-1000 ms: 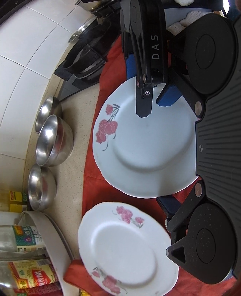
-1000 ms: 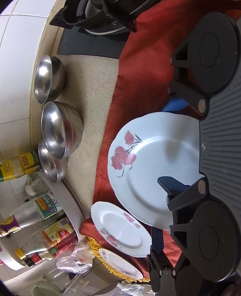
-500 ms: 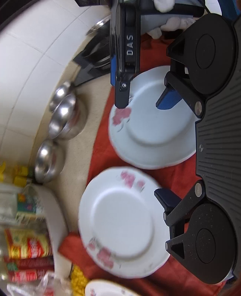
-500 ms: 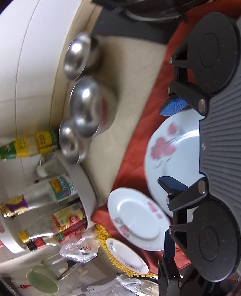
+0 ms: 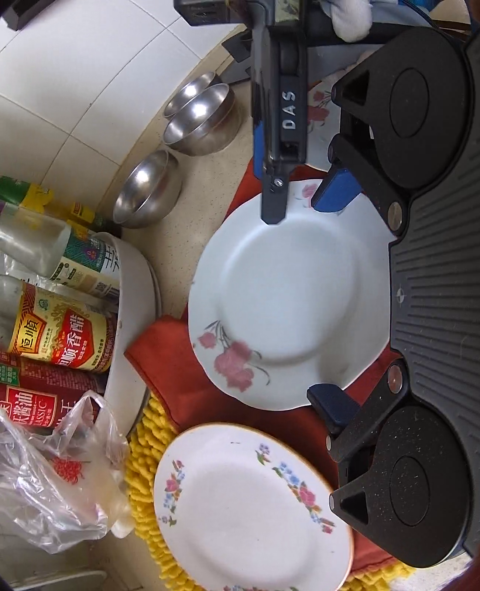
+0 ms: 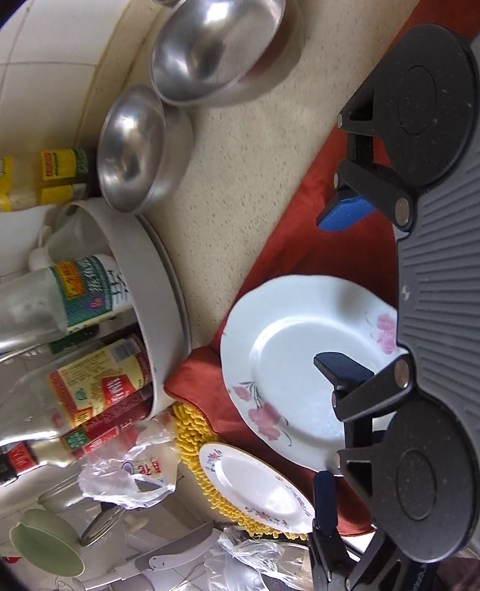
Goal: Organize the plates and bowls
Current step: 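Lift the large plate with the right gripper toward the medium pink-flower plate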
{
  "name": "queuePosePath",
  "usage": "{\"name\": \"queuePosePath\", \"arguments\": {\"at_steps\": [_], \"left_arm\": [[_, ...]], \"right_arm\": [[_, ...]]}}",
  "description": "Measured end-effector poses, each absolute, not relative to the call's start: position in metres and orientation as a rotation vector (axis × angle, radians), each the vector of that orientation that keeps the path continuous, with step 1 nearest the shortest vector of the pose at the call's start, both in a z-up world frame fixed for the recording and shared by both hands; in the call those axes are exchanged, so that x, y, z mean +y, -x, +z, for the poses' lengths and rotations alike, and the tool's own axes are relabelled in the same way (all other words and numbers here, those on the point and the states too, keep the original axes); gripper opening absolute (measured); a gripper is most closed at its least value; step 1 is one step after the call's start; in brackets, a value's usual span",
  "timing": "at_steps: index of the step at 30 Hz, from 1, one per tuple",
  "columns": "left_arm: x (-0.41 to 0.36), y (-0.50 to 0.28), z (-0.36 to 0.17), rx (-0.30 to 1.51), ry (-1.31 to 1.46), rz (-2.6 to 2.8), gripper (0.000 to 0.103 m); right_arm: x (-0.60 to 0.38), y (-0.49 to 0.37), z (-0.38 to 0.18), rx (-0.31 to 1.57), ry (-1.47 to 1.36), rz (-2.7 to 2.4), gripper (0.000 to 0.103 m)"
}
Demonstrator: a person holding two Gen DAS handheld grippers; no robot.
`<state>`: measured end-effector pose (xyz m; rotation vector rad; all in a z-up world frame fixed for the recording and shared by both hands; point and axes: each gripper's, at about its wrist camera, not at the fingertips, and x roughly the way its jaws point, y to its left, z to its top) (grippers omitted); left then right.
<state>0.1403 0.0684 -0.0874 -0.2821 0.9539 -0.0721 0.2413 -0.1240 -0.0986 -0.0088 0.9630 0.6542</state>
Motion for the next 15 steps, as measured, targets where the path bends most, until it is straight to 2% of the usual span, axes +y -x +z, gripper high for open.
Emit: {"name": "queuePosePath", "arguments": {"at_steps": [9,11,14,15], "left_arm": [[0.083,-0.154,-0.100,0.990,0.344,-0.043,0.102],[0.077,-0.159,-0.104,0.992,0.312,-0.029,0.102],[0.080,-0.162,-0.105,0.980,0.325,-0.034,0.102],[0.081,-0.163,-0.105,0.980,0.329,-0.032,0.102]], "right_arm": [[-0.114,-0.249,-0.100,0.990,-0.023,0.748,0.071],[-0.111,-0.249,-0.100,0.980,-0.012,0.756,0.064],[-0.117,-0.253,-0.100,1.007,-0.066,0.771,0.062],[-0.118,-0.254,-0.100,1.015,-0.078,0.767,0.058]]}}
